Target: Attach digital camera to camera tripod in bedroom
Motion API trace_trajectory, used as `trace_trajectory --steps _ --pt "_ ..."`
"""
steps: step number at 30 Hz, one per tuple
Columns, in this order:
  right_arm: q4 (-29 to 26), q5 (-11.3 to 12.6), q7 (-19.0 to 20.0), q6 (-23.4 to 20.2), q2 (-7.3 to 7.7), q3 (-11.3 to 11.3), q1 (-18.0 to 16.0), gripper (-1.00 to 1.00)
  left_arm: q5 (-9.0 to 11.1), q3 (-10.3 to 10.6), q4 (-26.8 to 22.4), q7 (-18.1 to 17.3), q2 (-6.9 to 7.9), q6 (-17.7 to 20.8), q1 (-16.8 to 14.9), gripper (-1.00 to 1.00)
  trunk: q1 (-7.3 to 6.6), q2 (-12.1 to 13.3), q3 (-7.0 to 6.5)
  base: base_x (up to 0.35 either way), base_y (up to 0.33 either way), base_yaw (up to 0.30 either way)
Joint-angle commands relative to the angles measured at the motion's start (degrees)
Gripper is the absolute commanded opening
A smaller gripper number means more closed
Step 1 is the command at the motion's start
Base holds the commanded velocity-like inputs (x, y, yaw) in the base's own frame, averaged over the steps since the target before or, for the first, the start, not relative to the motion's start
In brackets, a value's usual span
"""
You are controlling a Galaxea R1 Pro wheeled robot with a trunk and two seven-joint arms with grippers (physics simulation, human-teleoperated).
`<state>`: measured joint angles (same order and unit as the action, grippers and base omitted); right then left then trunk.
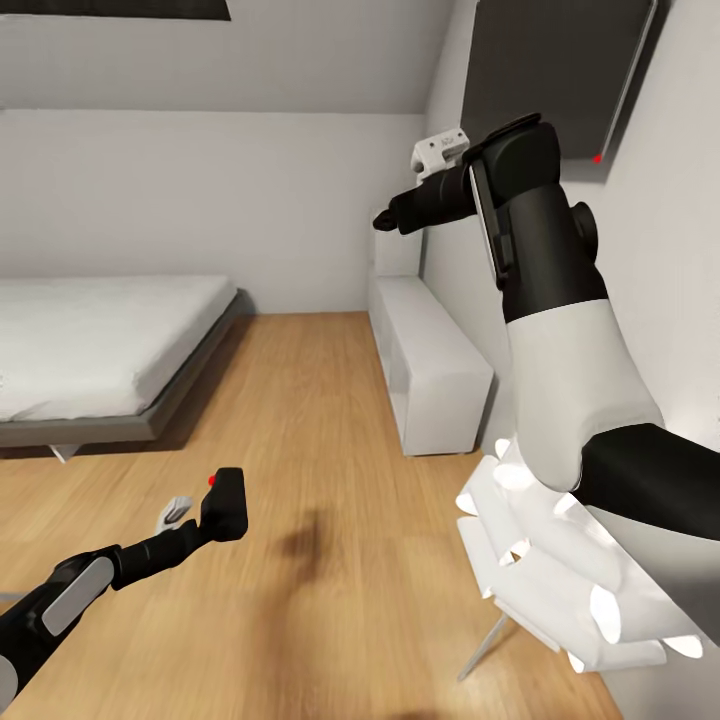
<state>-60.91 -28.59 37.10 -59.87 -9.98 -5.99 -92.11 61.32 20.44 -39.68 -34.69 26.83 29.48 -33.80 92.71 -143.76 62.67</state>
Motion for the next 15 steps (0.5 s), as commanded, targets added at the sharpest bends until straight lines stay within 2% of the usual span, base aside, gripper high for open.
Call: trace_trajectory --steps 1,10,15 --pt "0.0 -0.6 0.5 -0.1 -0.01 0.0 -0.1 1.00 0.4 0.2 0.0 -0.1 0.06 0.2 0.0 -1.00 -0.03 0.0 -0.17 0.000 0.000 0.000" --pt "-0.4 -0.4 0.7 -0.1 -0.01 -0.1 0.4 1.00 0.5 0.2 0.0 -0.1 0.06 0.2 -0.1 -1.00 -0.26 0.1 -2.17 0.000 0.000 0.000" --pt "-0.5 0.8 0.8 -0.1 -0.01 0.0 0.6 1.00 0.5 0.2 0.0 -0.1 0.06 0.2 -0.1 -1.00 -0.39 0.2 -3.27 0.000 0.000 0.000"
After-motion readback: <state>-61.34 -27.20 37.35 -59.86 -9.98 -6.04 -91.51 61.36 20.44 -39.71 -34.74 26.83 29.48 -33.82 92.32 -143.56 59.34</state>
